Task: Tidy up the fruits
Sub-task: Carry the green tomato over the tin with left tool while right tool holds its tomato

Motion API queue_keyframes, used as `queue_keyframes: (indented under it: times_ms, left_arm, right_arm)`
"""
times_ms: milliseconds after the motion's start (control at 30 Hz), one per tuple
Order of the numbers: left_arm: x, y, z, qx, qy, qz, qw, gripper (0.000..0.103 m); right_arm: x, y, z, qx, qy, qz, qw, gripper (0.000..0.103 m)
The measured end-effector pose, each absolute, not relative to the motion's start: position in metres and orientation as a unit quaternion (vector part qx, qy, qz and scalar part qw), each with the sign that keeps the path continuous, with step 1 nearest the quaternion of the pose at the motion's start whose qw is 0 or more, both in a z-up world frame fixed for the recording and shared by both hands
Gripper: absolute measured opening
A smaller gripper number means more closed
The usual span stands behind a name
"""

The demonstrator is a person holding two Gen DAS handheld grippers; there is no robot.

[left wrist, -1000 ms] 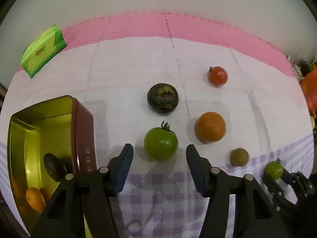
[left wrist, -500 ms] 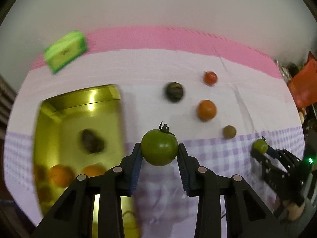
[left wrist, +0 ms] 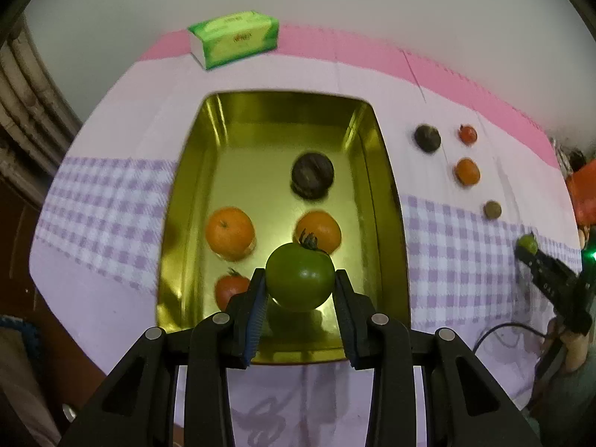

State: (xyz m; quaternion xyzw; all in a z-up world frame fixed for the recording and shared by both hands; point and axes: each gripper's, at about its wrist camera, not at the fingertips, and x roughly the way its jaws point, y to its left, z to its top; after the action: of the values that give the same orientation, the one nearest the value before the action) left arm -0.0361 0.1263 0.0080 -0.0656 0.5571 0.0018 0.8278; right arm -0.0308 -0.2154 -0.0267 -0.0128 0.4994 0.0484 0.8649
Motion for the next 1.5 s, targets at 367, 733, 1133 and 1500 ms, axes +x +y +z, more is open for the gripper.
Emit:
queue_keyframes:
  times_ms: [367,733,1133,1500]
  left_arm:
    - [-0.031,0.113,-0.028,-0.044,0.602,0.016,0.797,0.036]
    - [-0.025,0.116,-0.045,-0.043,0.616,0.034,0.786,0.037]
    - [-0.021,0.148,-0.048,-0.051,0.613,0.048,0.787,0.038]
    - [-0.022,0.146,-0.046,-0.057,0.614,0.044,0.786,0.046]
  right_arm:
    - [-0.031,-0.216,-0.027,-0.015,0.499,0.050,0.865,0.035]
    - [-0.031,-0.215,-0.027,-0.015,0.499,0.049,0.865,0.035]
    - [-0.031,-0.214,-0.027,-0.015,0.499,0.048,0.865,0.035]
    - [-0.030,-0.213,-0.026,-0.021,0.502,0.046,0.864,0.035]
